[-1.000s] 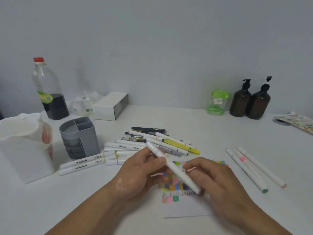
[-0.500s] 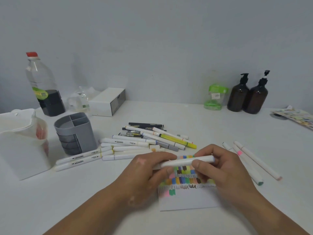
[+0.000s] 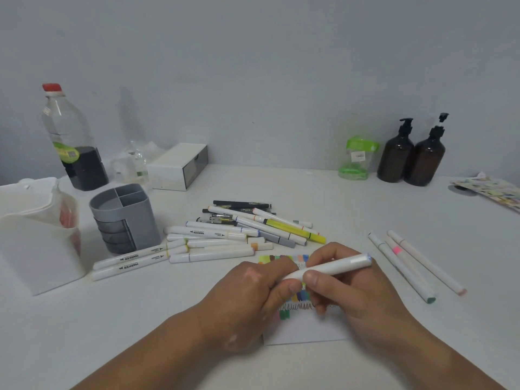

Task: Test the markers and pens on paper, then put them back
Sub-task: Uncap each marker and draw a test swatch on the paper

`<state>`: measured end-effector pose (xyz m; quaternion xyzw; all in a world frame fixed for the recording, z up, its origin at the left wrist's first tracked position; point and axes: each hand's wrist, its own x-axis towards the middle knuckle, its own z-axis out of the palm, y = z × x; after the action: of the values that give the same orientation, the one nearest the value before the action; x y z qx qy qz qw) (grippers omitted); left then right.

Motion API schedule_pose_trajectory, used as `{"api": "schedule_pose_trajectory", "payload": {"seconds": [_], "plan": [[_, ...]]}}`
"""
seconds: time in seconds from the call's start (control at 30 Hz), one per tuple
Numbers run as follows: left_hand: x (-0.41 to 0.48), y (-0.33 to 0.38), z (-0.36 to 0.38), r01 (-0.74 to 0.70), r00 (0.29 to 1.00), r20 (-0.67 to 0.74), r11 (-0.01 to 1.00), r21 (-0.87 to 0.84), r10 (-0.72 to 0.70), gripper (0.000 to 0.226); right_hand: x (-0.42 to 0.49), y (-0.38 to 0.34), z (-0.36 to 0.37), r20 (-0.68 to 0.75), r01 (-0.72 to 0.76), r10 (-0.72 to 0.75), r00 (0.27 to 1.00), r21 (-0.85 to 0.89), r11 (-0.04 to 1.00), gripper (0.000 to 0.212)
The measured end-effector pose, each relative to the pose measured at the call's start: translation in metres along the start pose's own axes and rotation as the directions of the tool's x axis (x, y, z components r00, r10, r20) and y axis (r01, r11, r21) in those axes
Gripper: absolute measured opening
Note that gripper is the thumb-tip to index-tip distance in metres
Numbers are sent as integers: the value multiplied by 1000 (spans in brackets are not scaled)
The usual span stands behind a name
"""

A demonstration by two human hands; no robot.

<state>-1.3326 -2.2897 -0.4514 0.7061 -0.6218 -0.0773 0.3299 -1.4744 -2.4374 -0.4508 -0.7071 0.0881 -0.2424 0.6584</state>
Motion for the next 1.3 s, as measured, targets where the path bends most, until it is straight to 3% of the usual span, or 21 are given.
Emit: {"api": "schedule_pose_trajectory", "payload": {"seconds": [0.23, 0.37, 0.47, 0.6, 0.7, 0.73, 1.3], "plan": [[-1, -4, 1, -23, 999, -39, 1000, -8, 23, 30, -2, 4, 2, 17, -3, 4, 1000, -40, 999, 22], [-5, -19, -7, 95, 994, 48, 993, 69, -99, 66, 2, 2, -9, -204, -25, 54, 978, 143, 989, 23], [-6, -22, -8, 95, 986, 121, 982, 164, -115, 75, 0, 1, -10, -186, -113, 149, 971, 193, 975, 18], [-4, -20, -5, 110, 975, 167, 967, 228, -150, 73, -7, 0, 3, -63, -208, 208, 976, 11, 978, 16], [-4, -20, -8, 135, 973, 150, 958, 254, -177, 71, -11, 0, 6, -76, -195, 181, 981, -274, 942, 2], [-4, -20, -9, 139, 972, 150, 956, 258, -182, 71, -12, 2, 5, -85, -193, 174, 981, -336, 922, 7], [-2, -19, -9, 157, 961, 180, 948, 278, -212, 71, -13, 0, 11, -103, -249, 228, 968, -462, 851, 12]]}}
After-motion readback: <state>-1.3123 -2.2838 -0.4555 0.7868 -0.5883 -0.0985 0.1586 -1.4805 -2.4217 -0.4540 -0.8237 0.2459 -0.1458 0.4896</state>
